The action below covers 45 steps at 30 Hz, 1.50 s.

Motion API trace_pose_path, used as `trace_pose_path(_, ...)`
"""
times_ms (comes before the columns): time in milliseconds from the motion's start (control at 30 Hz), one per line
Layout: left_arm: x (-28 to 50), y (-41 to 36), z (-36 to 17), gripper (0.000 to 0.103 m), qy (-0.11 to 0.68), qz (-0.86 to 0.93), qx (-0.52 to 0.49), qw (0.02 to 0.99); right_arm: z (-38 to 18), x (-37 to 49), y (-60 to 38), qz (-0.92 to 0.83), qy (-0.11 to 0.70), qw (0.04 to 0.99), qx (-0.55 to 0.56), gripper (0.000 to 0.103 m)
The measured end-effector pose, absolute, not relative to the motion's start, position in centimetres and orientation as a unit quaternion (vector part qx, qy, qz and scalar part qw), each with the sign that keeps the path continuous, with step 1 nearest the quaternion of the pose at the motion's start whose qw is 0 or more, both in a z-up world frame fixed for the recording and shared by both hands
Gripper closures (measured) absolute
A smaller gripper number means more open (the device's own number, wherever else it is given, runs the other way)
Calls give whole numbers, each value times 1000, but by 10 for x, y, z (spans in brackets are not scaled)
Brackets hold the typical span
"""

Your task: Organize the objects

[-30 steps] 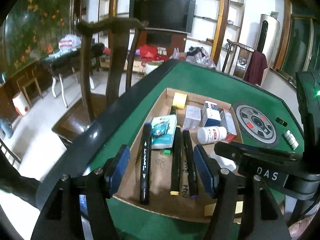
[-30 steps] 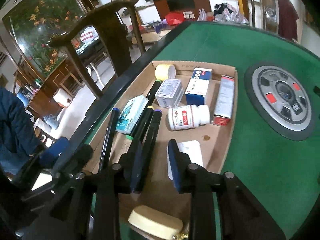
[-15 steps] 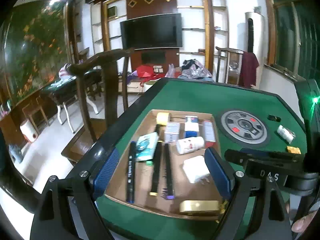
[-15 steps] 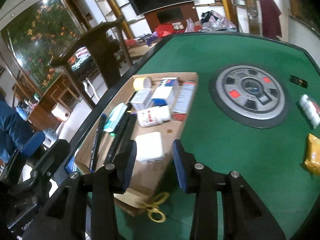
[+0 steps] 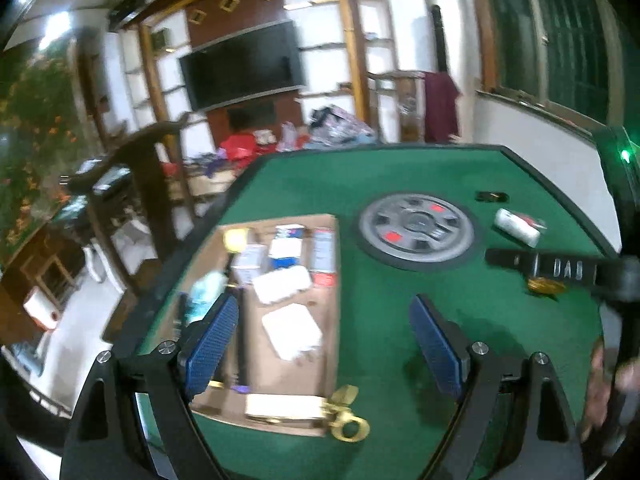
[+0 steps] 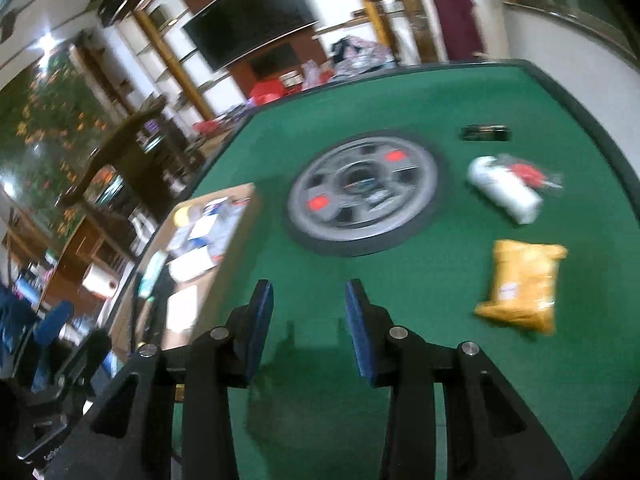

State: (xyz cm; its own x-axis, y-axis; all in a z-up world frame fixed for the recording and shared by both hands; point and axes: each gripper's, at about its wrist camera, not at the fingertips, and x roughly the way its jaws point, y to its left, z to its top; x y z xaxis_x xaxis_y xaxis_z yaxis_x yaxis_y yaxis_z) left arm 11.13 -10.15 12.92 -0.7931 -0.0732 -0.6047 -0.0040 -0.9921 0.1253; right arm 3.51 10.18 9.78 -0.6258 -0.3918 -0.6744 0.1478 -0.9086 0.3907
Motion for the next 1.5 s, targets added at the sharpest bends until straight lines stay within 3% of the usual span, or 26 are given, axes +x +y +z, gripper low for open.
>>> trace_pose_path(233, 110, -68, 117, 19, -41, -933, 354, -53, 100, 15, 231, -897, -194, 20, 396, 67)
trace_pose_path(467, 105, -48, 106, 19, -31, -921, 378, -85, 59, -19, 264, -858, -222, 6, 464, 68)
trace_pose_path(633, 98, -52, 98, 19, -13, -916, 391, -86, 34, -24, 224, -836, -230, 79, 492, 67)
trace_pose_path(767, 88, -58, 90, 19, 15, -908, 409, -93, 33, -22, 172, -802, -234, 214, 505, 67)
trace_pose_path(833, 84, -60, 84, 19, 28, -902, 419, -101, 47, -23, 167, -806, -237, 231, 491, 67)
trace_pose_path(1100, 76, -64, 70, 19, 67, -885, 440, -135, 79, -70, 191, -885, -76, 53, 457, 67)
trace_pose_path(1367, 68, -62, 61, 19, 81, -874, 453, -157, 44, -114, 178, -859, 3, 26, 511, 64)
trace_pose_path(1500, 66, -54, 55, 19, 78, -868, 460, -168, 35, -110, 183, -853, -11, 27, 521, 71)
